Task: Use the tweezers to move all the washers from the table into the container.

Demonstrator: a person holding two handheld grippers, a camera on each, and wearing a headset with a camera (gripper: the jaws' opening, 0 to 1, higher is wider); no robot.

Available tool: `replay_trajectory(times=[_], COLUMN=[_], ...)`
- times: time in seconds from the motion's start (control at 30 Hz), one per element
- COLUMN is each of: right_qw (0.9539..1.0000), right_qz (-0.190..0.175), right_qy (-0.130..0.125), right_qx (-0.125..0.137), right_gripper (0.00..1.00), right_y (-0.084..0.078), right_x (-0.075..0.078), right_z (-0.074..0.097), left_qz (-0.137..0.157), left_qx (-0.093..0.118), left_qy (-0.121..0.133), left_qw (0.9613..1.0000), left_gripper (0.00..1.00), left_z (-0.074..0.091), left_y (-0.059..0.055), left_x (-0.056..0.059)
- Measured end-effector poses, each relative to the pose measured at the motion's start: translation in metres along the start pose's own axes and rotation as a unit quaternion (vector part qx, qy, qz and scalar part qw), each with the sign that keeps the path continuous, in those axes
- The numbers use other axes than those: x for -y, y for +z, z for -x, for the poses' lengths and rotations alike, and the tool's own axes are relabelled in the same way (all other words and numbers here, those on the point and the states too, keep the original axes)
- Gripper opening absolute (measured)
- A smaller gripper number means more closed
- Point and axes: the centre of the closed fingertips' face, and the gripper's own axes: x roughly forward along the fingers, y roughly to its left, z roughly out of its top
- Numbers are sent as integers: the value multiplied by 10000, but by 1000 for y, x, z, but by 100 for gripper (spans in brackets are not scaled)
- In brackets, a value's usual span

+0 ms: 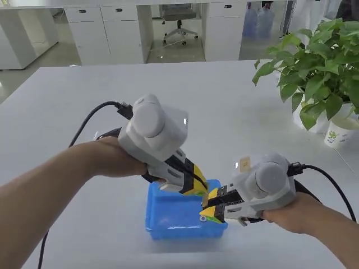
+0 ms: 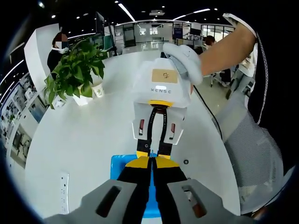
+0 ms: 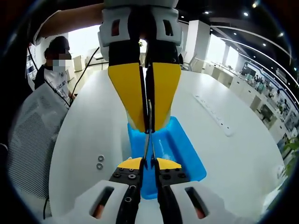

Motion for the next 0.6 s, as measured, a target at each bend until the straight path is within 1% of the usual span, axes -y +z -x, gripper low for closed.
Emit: replay_trajectory(times=[0.3, 0.6], right_qw=[10000, 10000], right_qz=[20, -34], right_qy=[-28, -74], right_qx=[-2, 20], right_gripper=[12, 12], right_y=[1, -2], right_x=[-12, -25], right_z=[8, 12], left_qz=[-53, -116], left_qx=[37, 37], left_qy=[-28, -93], left_qw=[10000, 9999], left_gripper=[4, 4], left_z=[2, -2], left_y=[8, 9], left_x=[14, 27])
